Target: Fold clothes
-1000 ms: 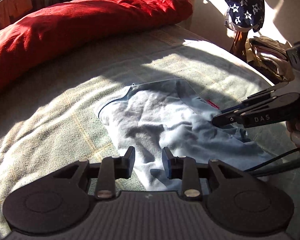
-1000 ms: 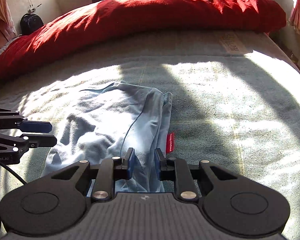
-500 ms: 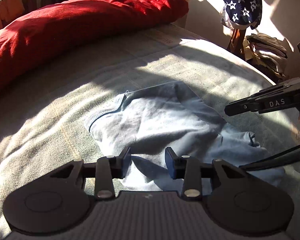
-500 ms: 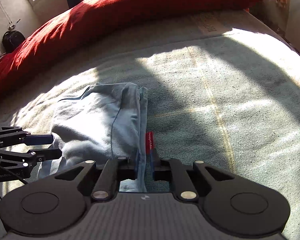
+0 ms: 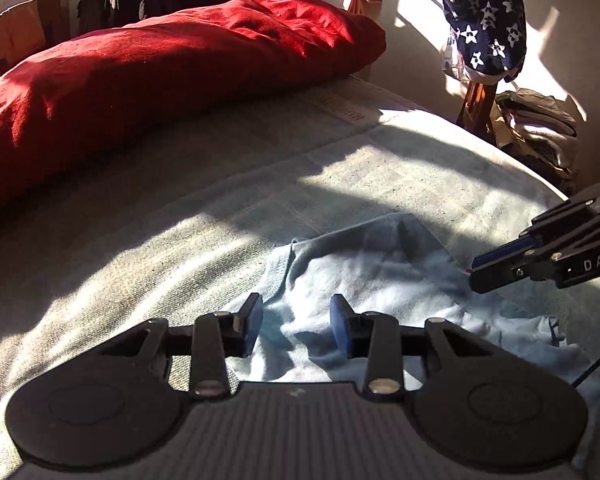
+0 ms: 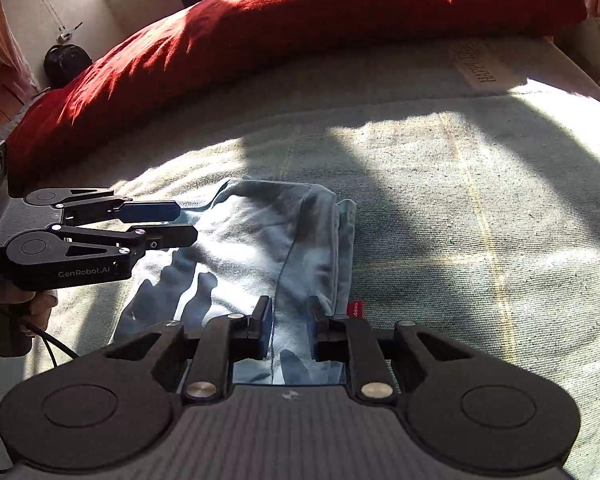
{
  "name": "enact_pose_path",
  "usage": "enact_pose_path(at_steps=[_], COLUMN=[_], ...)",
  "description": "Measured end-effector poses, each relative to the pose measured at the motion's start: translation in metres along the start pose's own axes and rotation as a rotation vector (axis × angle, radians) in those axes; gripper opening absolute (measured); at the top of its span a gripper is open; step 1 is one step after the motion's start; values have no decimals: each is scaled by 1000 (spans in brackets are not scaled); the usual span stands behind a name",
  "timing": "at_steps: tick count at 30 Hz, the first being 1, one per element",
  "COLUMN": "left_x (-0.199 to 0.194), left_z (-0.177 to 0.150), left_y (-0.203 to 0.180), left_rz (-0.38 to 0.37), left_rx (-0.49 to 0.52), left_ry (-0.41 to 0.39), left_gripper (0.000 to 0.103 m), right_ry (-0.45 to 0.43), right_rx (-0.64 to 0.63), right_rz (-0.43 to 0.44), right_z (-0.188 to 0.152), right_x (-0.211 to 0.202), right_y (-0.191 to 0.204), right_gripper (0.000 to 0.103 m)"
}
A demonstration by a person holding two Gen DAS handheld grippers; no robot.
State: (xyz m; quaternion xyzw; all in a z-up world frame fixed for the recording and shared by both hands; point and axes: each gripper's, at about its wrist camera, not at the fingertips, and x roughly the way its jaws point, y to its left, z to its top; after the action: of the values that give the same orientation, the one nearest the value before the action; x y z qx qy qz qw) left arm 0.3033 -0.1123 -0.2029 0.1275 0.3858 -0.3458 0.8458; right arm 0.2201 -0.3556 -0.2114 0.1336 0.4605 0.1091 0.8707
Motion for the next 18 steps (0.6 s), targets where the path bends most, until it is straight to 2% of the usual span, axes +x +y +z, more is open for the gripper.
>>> enact_pose_path(at_steps=[8,9,11,14,18], left_x=[-1,-2,-5,-5,15], left_z=[-4,-5,-4,-3,-4], left_y=[17,19,20,21,21], left_rz=[-2,-3,-12,-42,-49], left_rx=[-91,-105,-123,-128,-119], left_ry=[-12,-13,-28,-39,-5], left_gripper=[37,37,37,37,38], right_ry=[-50,-51,-47,-85,-74], right_rx=[-19,-22,-47,-52,-34], right_rz=[-36,-23,-29,-59,-101], right_z=[40,42,44,43,39], right_x=[34,39,41,27,27], right_y=[-14,-14,-9,-6,-14], right_gripper=[30,25,3,3,3])
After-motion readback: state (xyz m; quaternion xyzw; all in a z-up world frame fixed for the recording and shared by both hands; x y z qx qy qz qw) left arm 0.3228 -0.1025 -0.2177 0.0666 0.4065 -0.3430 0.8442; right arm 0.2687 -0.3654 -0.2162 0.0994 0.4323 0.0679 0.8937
